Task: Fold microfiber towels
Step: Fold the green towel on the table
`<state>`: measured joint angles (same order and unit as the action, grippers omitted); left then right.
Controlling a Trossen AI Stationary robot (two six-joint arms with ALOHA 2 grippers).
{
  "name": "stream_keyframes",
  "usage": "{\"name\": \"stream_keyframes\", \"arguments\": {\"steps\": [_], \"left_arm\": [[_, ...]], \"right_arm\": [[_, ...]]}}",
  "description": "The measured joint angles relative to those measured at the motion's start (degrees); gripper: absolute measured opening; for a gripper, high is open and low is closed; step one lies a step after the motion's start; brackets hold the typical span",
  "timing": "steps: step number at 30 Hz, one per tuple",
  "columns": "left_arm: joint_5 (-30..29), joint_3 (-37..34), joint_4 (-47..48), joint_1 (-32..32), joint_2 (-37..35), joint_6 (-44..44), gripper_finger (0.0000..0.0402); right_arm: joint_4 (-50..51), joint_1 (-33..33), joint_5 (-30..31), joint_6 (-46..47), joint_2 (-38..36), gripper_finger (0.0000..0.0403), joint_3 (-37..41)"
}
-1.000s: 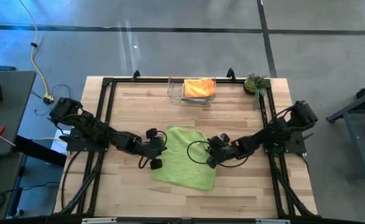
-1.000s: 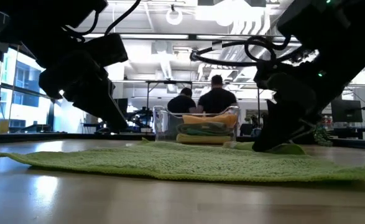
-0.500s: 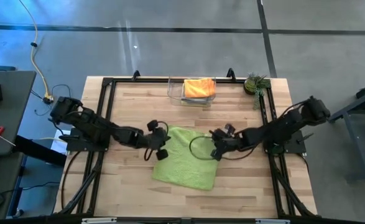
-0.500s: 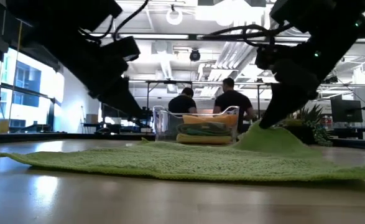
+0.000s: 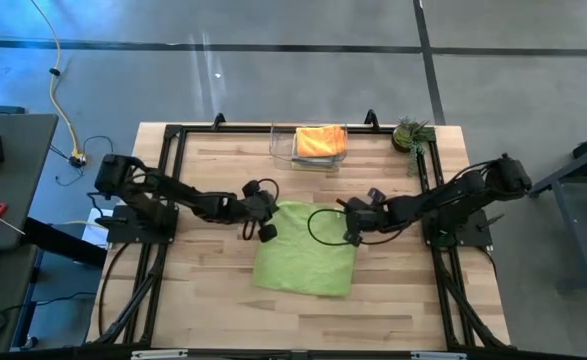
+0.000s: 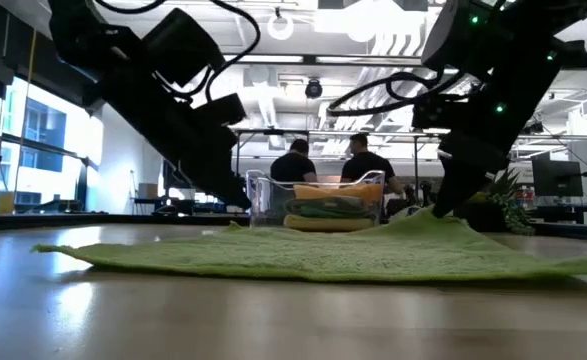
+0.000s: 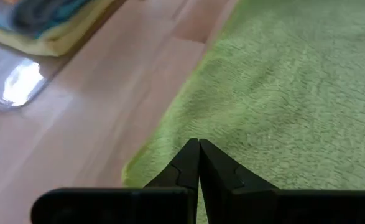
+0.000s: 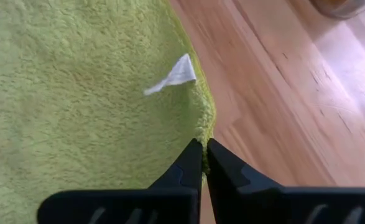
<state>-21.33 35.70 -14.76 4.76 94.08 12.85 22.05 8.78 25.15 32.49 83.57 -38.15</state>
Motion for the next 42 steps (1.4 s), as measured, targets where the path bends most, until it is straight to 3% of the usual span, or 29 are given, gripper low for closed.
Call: {"name": "stream_keyframes", "arguments": {"steps": [10, 17, 21, 28, 33, 37, 42], "left_arm": [[1.0, 0.0, 1.2, 0.6, 1.9, 1.3, 0.0], [-2.7, 0.0, 6.3, -0.2, 1.9, 4.0, 0.0], [-3.8, 0.0, 8.7, -0.3, 1.9, 6.0, 0.0], [-4.8, -1.0, 11.0, -3.0, 0.3, 8.3, 0.0], [3.5, -0.8, 1.1, -1.2, -3.0, 1.0, 0.0], [10.5, -0.7, -6.2, 2.1, -1.5, -3.8, 0.0], [13.1, -0.8, -9.8, 5.6, 2.6, -7.8, 0.0]], "right_arm": [[4.6, -1.8, -0.9, -1.8, 0.0, 0.0001, 0.2], [1.7, -5.9, -1.1, -6.1, 0.0, 0.0005, 2.5], [1.8, -7.4, -1.7, -7.1, 0.0, 0.0037, 2.7], [2.1, -9.3, -0.7, -7.7, -2.6, 0.0129, 2.7], [2.2, -6.6, -1.4, -8.3, -9.7, 0.0158, 2.6], [-0.3, -2.5, -2.5, -4.1, -12.9, 0.0129, 3.0], [-8.3, 2.3, -6.3, 1.7, -9.3, 0.0032, 6.0]]}}
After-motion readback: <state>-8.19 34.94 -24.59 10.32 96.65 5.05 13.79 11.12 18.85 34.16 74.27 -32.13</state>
